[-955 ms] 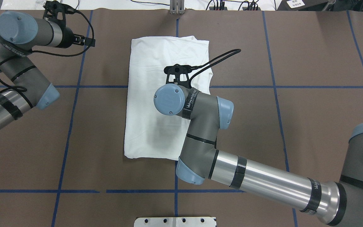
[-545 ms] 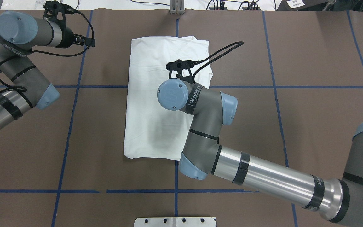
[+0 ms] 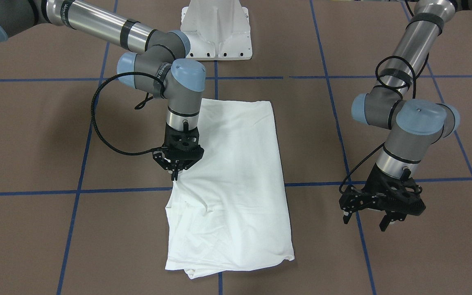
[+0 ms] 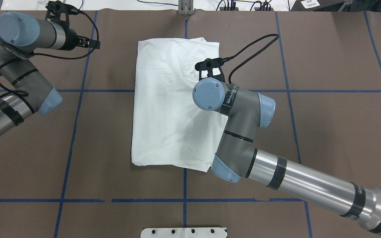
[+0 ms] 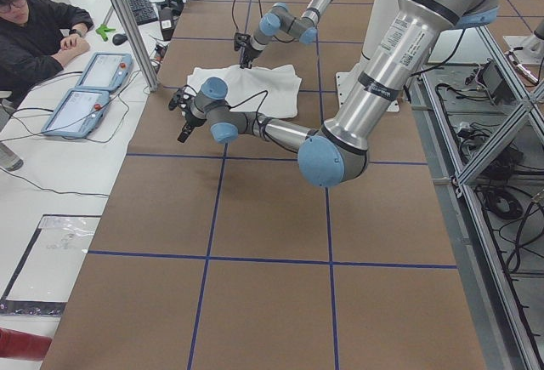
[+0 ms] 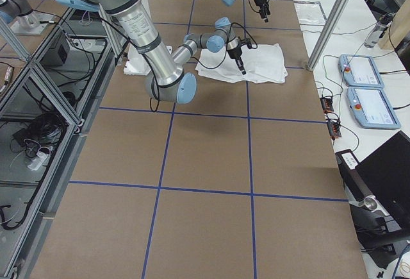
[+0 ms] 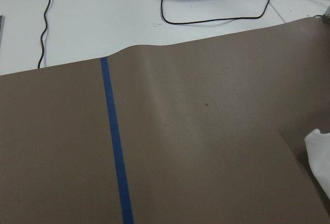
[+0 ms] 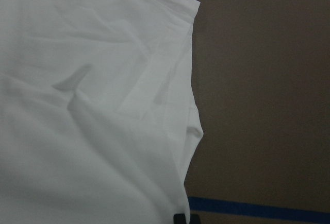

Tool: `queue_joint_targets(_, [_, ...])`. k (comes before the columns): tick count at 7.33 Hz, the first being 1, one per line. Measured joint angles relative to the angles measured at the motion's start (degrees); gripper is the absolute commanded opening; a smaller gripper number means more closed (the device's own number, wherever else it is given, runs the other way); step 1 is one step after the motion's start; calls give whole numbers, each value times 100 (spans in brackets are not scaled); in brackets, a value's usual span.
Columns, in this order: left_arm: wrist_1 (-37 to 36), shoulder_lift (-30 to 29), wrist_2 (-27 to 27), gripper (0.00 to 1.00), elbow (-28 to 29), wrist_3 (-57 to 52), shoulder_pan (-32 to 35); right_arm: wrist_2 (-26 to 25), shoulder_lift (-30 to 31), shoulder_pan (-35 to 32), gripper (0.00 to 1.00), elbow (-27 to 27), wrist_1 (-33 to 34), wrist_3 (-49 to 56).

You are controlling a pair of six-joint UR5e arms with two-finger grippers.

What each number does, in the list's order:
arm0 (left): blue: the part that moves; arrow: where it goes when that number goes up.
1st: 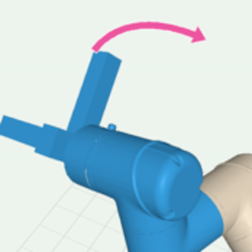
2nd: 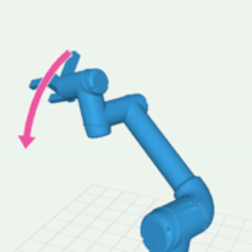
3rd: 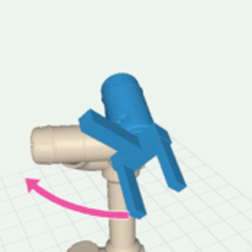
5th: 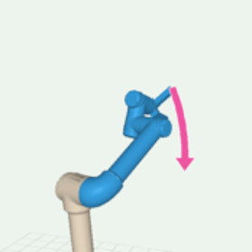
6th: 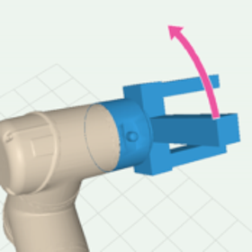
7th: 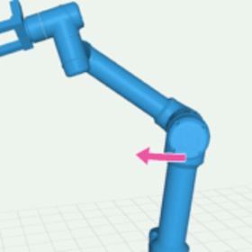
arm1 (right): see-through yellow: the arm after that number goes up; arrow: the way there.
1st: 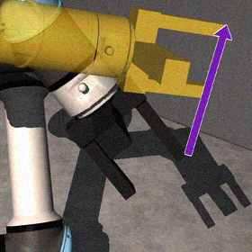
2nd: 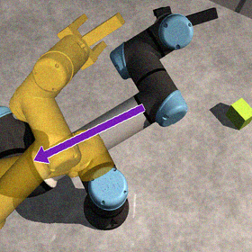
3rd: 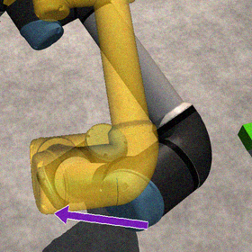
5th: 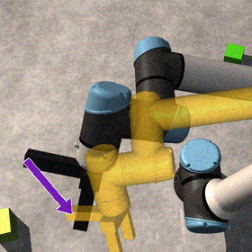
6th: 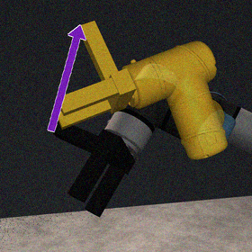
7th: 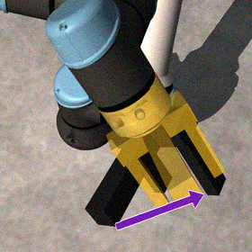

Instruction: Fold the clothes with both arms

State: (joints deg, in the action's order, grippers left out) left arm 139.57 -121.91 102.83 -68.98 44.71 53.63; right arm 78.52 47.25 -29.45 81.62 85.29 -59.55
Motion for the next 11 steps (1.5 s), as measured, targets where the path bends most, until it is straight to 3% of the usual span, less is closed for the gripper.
queue_joint_targets(5, [-8, 6, 0, 100, -40, 2, -1, 108, 54, -17, 100, 427, -171, -336])
queue_joint_targets(9, [-14, 14, 10, 100, -90, 4, -8, 211, -690, -241, 100, -632, -786, -630])
queue_joint_targets(11, [-77, 77, 493, 100, -458, 403, -10, 536, -607, -275, 100, -470, -1107, -881])
